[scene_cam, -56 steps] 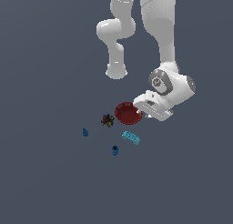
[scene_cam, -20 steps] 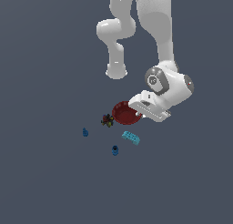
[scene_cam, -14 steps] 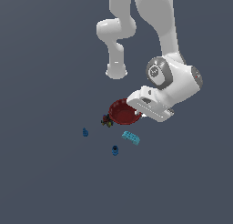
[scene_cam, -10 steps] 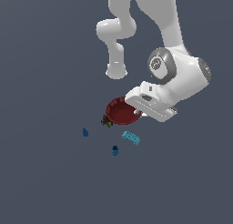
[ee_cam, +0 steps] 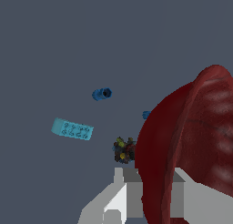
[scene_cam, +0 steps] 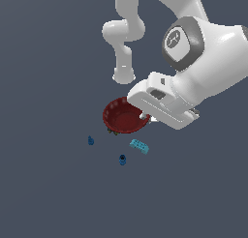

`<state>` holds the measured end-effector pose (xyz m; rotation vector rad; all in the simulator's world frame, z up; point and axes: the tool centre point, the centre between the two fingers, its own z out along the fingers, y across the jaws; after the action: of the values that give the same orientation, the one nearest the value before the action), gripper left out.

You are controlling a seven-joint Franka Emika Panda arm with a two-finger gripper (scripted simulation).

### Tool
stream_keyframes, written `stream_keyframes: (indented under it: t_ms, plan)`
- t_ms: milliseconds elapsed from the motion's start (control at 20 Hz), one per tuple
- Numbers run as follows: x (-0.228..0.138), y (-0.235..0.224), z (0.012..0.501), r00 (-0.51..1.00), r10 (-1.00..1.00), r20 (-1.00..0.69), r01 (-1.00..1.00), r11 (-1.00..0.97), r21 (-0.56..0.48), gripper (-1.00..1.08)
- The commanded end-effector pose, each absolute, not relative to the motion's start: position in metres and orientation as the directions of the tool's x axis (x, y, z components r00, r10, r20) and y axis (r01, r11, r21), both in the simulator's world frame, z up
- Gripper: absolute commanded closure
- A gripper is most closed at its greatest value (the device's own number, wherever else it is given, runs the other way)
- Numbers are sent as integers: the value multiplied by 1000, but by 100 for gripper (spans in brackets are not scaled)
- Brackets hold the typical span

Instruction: Pick up a designated object from a clutter of objects.

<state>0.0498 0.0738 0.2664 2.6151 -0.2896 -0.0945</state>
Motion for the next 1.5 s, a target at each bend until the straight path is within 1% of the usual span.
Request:
stream_keyframes:
  t_ms: [0, 350, 800, 1100, 1450]
  plan:
    - [61, 69, 286, 975, -222, -12, -188, -851, 491, 108]
    - [89, 57, 330, 975, -222, -11, -188, -850, 492, 108]
    - [117, 47, 373, 975, -222, -9, -189, -849, 493, 108]
    - [131, 42, 392, 975, -222, -9, -189, -849, 494, 108]
    - [139, 39, 404, 975, -221, -8, -189, -848, 494, 108]
